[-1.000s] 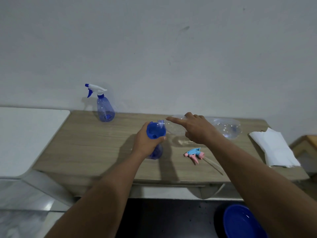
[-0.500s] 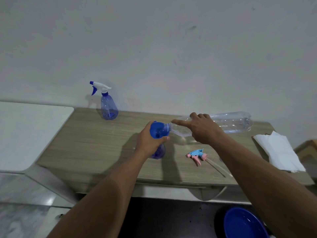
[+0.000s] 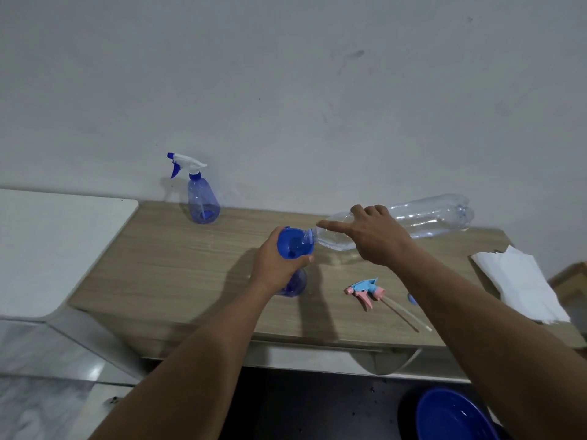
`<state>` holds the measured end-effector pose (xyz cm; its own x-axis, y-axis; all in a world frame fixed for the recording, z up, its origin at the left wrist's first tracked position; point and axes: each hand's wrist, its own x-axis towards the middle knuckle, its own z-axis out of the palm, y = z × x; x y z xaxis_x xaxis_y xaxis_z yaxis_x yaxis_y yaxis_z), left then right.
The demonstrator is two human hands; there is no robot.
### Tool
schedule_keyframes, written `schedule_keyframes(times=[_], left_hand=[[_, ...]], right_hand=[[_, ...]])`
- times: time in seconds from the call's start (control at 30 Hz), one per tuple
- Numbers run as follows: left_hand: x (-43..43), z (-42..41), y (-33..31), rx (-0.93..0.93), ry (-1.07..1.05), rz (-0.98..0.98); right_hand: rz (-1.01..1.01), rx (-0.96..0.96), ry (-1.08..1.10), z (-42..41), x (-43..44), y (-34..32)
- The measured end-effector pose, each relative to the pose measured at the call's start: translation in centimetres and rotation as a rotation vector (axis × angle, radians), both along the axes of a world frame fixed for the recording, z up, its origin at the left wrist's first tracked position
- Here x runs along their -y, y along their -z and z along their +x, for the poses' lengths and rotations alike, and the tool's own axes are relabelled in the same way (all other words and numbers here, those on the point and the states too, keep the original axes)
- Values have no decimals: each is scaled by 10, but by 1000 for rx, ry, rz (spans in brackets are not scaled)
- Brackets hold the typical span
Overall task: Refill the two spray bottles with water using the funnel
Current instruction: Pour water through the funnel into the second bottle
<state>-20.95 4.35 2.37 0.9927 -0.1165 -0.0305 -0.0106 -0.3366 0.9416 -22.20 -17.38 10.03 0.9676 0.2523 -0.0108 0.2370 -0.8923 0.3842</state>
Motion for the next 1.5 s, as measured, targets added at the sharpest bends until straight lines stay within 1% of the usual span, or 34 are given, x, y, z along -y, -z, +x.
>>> schedule_keyframes(times=[0.27, 0.57, 0.67, 0.8, 1.0, 1.1, 1.33, 1.5], left_hand=[[0, 0, 0, -1, 13, 7], [1, 2, 4, -12, 2, -16], [2, 2, 6, -8, -17, -8], [2, 4, 9, -7, -40, 15], [3, 5, 13, -8, -53, 2], [3, 6, 14, -5, -45, -2], [3, 3, 8, -11, -33, -20], [4, 2, 7, -3, -39, -22]], right_hand=[[3, 4, -15, 1, 2, 2], [181, -43, 5, -2, 7, 10], [327, -52, 12, 3, 6, 10], [645, -5, 58, 15, 5, 5], [1030, 171, 97, 33, 8, 2], [1182, 251, 120, 41, 8, 5], [1353, 252, 165, 40, -3, 25], [1372, 212, 194, 39, -2, 22]])
